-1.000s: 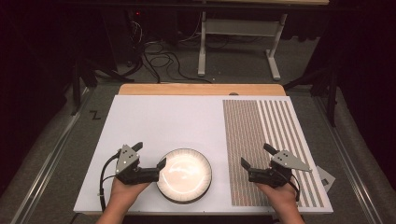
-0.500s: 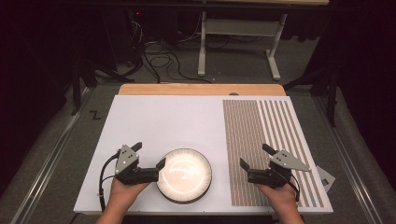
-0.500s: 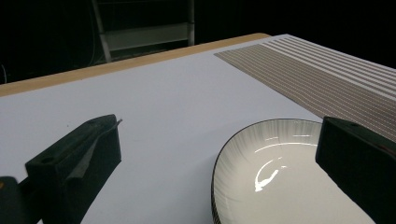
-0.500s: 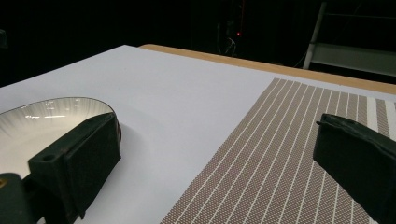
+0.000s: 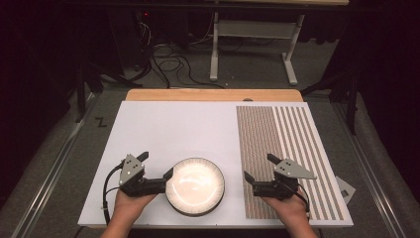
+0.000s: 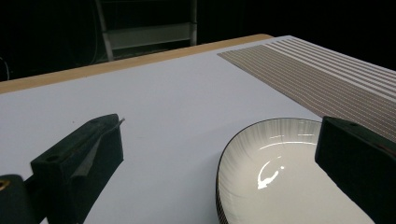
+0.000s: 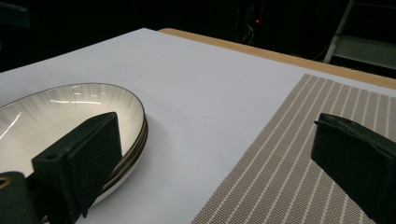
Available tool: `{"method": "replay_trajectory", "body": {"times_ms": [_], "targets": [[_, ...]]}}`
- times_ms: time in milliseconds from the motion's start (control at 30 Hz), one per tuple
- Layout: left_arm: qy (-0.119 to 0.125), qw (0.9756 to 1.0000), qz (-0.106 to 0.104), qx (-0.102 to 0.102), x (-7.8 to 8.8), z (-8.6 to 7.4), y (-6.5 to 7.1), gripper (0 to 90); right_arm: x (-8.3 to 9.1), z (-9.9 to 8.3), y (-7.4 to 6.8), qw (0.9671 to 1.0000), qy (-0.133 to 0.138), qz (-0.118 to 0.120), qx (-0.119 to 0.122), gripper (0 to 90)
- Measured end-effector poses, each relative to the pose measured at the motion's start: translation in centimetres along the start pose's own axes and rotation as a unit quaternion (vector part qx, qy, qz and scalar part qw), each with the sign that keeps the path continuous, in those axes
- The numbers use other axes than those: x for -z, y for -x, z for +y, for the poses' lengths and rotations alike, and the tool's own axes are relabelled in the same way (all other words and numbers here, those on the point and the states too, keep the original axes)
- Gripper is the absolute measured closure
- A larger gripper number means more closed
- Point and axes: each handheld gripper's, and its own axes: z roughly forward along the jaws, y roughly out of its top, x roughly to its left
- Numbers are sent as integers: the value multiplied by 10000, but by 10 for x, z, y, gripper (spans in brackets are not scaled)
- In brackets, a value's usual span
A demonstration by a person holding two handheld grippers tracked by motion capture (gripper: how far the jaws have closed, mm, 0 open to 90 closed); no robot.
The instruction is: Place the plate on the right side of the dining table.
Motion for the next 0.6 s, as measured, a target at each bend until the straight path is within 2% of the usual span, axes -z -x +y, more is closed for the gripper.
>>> {"method": "replay_trajectory", "body": {"times_ms": [167,333,433,500,600], "targets": [[34,10000,23,41,3,0,-3,19,-12,8,-10,9996,-156,156,161,35],[74,10000,7,54,5,0,-6,21,-23,13,-19,9990,-274,310,181,54],[102,9999,4,63,6,0,-7,29,-29,15,-20,9987,-329,357,183,81],[151,9998,6,90,7,-2,-9,47,-38,18,-24,9981,-388,444,150,140],[149,9999,28,81,8,-3,-9,68,-44,19,-27,9972,-446,592,101,183]]}}
